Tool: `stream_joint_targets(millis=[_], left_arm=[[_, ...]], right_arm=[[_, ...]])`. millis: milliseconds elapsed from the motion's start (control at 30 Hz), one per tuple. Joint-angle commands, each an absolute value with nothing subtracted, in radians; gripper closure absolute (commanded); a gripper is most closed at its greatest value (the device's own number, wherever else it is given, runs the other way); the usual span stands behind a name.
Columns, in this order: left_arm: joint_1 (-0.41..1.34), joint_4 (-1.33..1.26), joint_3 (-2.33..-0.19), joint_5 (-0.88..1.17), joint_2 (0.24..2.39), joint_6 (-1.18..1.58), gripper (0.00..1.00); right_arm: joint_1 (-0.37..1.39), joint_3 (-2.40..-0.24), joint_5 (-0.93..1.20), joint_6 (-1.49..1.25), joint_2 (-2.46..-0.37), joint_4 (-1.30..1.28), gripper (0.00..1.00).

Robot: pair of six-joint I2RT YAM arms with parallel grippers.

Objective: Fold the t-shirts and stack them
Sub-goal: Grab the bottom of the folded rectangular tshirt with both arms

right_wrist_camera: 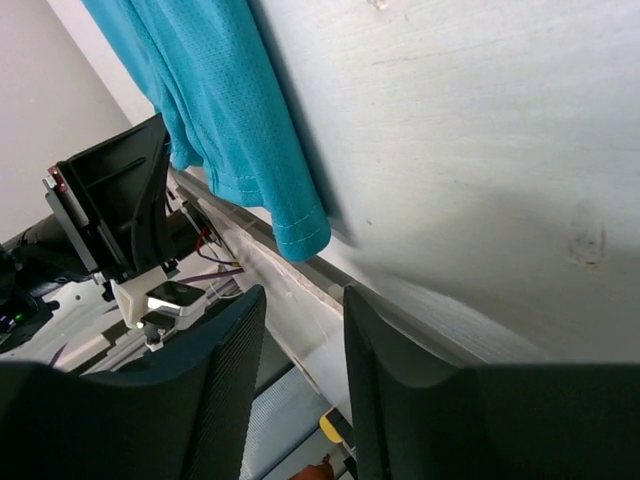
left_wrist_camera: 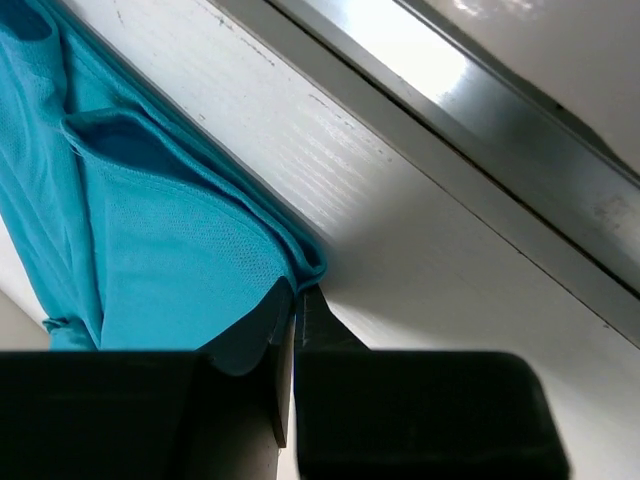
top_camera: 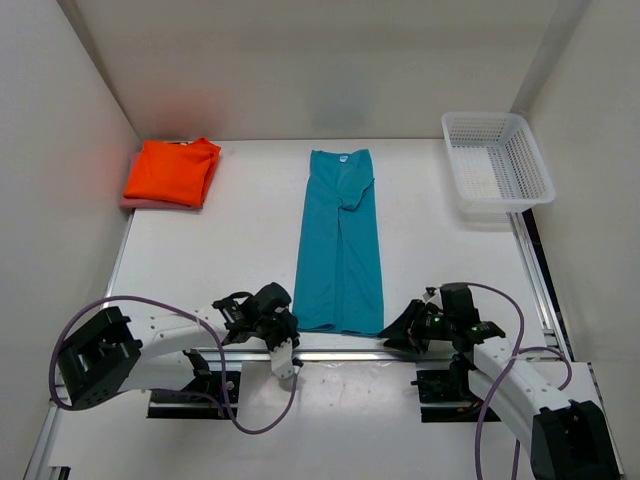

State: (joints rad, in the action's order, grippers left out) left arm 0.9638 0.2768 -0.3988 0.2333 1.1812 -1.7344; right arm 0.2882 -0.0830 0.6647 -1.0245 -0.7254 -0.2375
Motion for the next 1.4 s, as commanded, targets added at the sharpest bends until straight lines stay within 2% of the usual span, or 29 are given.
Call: stream_joint_targets(millis=[0, 367, 533, 833, 933, 967, 1133, 1233, 1367], left_arm=[[0.977, 0.245, -0.408, 0.229, 1.195, -1.681, 0.89], [0.997, 0.227, -0.434, 0.221, 1.2, -1.589, 0.88], [1.0, 0.216, -0.439, 0.215, 1.197, -1.577, 0.88], [0.992, 0.193, -0.46, 0.209, 1.227, -1.485, 0.88], [0.994, 0.209, -0.465, 0.209, 1.22, -1.462, 0.88], [0.991, 0.207, -0.457, 0.207, 1.213, -1.463, 0.89], [0.99, 0.196, -0.437, 0.204, 1.195, -1.47, 0.88], [0.994, 0.196, -0.44, 0.204, 1.203, -1.447, 0.88], [0.983, 0.155, -0.443, 0.187, 1.213, -1.421, 0.89]], right_arm=[[0.287, -0.092, 0.673, -1.034, -0.732, -0.25, 0.57], [0.308, -0.221, 0.513, -0.986, -0.833, -0.36, 0.55], [0.281, -0.253, 0.525, -0.973, -0.879, -0.35, 0.56], [0.331, -0.232, 0.564, -0.985, -0.982, -0.281, 0.67], [0.321, -0.239, 0.563, -0.957, -1.009, -0.269, 0.76], [0.315, -0.23, 0.564, -0.966, -1.012, -0.261, 0.83], [0.278, -0.212, 0.577, -0.97, -1.026, -0.196, 0.87], [0.279, -0.224, 0.574, -0.953, -1.032, -0.201, 1.0], [0.284, -0.264, 0.589, -0.925, -1.061, -0.201, 1.0]])
